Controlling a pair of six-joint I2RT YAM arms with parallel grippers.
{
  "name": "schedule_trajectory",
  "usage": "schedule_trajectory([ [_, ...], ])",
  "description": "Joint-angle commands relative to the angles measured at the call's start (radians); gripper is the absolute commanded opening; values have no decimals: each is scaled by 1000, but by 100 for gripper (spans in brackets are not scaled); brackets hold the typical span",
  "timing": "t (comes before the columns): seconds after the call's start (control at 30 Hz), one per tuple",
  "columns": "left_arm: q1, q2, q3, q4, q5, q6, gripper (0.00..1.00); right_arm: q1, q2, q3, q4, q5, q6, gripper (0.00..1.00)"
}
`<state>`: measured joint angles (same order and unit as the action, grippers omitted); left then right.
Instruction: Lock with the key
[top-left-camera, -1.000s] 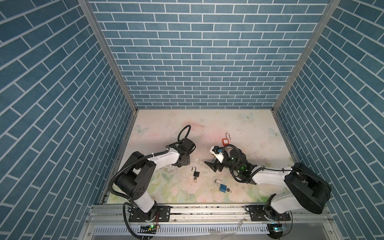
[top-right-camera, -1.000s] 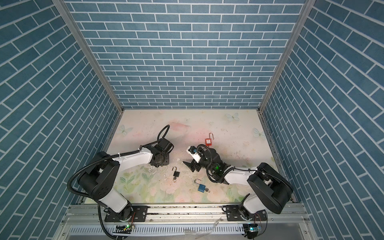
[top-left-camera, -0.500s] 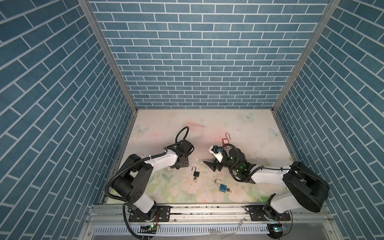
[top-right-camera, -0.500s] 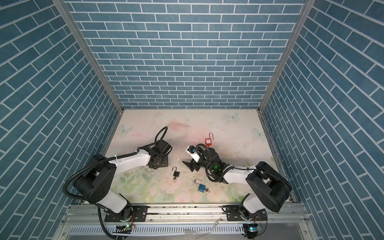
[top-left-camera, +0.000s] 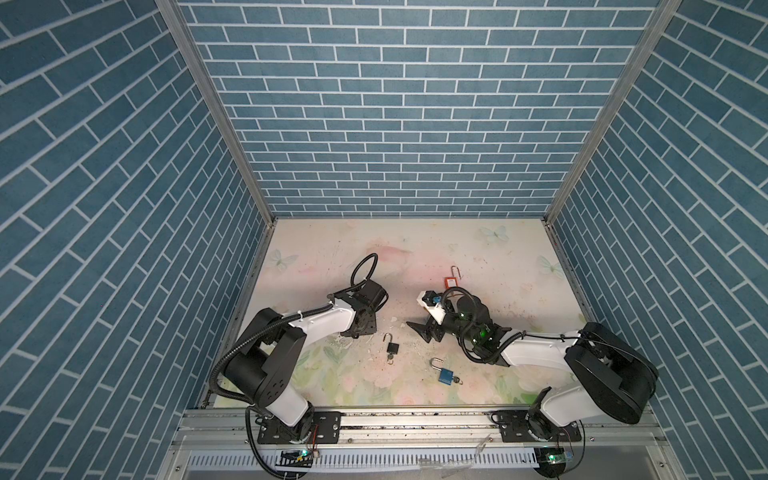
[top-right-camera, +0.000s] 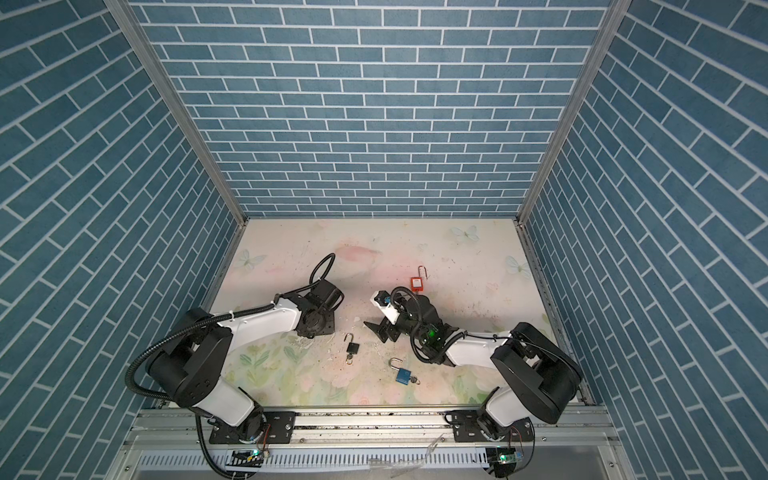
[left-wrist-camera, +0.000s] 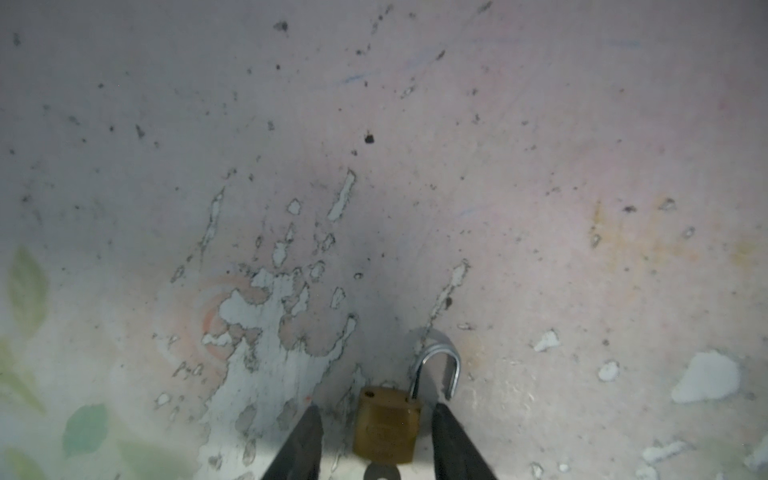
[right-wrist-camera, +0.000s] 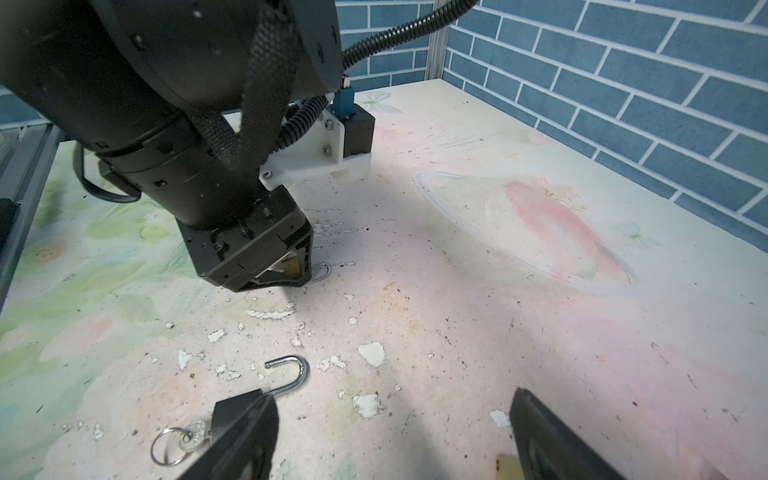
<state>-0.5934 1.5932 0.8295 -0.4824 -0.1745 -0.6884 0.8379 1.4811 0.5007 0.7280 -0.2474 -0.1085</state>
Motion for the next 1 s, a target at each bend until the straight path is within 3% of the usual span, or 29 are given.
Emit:
schedule_trajectory([
  [0.0,10,19,-3,-24,-9,1,41,7,13,27,-1,2,-5,87],
  [0.3,16,46,-6,2,-4,6,30,6,19,22,-1,11,-1,87],
  [0.67,19,17,-12,12,-1,8,8,7,1,14,39,55,34,87],
  [0.77,14,-28,-3,41,-17,41,0,6,-44,3,71,115,83,87],
  [0.97,-15,-204,38,210,-19,211,0,-9,-202,-8,66,206,137,88],
])
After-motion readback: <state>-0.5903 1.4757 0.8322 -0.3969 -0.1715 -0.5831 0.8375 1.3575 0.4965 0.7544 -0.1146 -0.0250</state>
